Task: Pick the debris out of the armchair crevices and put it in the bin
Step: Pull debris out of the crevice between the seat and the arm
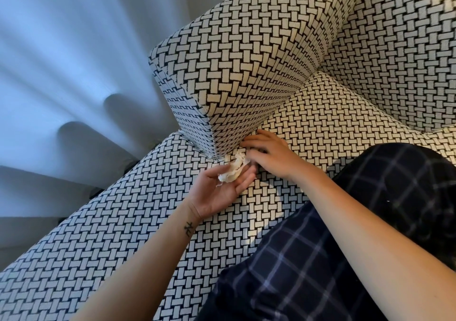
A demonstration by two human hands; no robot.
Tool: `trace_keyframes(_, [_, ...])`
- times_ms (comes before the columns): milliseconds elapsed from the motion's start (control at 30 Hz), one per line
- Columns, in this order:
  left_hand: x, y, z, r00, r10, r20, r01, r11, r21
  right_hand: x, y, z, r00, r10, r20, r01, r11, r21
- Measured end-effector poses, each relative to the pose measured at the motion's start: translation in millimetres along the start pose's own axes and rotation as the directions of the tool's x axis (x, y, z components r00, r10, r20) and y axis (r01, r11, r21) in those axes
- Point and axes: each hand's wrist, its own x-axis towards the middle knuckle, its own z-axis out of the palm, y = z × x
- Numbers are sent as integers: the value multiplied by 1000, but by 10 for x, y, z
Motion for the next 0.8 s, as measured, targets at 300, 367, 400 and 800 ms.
trace_keyframes(300, [-85, 31, -40, 997, -61, -52, 63, 997, 35, 188, -104, 94, 995, -89, 34, 95, 881, -464])
trace_keyframes(367, [-65, 44, -38, 994, -86, -60, 90, 994, 68, 257, -151, 42, 996, -27, 82, 61, 888, -456])
trace_keyframes(400, [-54, 50, -28, 993, -101, -65, 106, 992, 71, 297, -174, 7, 994, 15, 111, 37, 892, -450])
trace_keyframes(800, [-201, 125, -152, 980, -200, 22, 190, 954, 231, 345, -358, 214, 974, 147, 175, -21, 821, -570])
